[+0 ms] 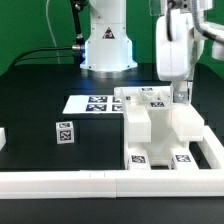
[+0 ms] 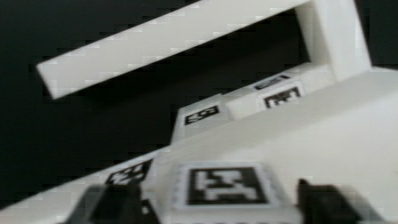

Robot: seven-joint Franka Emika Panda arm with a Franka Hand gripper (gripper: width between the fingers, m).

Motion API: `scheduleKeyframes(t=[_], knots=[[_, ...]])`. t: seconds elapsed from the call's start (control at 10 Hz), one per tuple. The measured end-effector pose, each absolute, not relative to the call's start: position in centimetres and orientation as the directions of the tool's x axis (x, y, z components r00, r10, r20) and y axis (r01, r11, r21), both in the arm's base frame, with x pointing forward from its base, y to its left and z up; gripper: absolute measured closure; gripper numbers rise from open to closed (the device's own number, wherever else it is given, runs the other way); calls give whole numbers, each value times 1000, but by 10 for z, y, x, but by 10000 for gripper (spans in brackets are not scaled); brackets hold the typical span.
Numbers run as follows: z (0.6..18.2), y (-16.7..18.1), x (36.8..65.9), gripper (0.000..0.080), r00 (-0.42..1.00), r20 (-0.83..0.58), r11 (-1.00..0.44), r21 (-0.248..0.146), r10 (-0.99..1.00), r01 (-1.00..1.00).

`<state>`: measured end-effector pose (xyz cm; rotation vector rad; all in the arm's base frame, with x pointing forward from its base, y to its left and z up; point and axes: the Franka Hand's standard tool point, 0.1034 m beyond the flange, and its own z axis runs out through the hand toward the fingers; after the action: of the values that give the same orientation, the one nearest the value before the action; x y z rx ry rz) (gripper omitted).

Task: Assemble chair

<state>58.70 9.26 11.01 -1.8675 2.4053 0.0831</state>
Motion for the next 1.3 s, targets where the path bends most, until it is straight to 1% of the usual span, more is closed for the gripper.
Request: scheduleKeyframes(t=[0.1, 0.2, 0.3, 0.4, 0.6, 0.7, 0.9, 1.0, 1.1, 1.2, 1.3], knots=[[111, 91, 588, 178, -54, -102, 58, -38, -993, -998], [112, 92, 587, 178, 149, -92, -144, -55, -985, -988], [112, 93, 586, 158, 280, -85, -276, -57, -956, -959], [111, 92, 586, 151, 285, -84, -281, -57, -955, -958], [111, 92, 585, 151, 403, -75, -398, -65, -912, -915], [111, 91, 585, 151, 498, -67, -494, -72, -864, -867], [114, 87, 591, 151, 716, 21, -716, -41, -698, -697], [114, 87, 590, 151, 710, 17, -710, -43, -704, -703], [114, 87, 590, 266, 696, 16, -696, -43, -718, -717], [114, 87, 590, 402, 695, 16, -695, -43, -719, -718], [114, 88, 590, 402, 651, 12, -651, -46, -759, -758]])
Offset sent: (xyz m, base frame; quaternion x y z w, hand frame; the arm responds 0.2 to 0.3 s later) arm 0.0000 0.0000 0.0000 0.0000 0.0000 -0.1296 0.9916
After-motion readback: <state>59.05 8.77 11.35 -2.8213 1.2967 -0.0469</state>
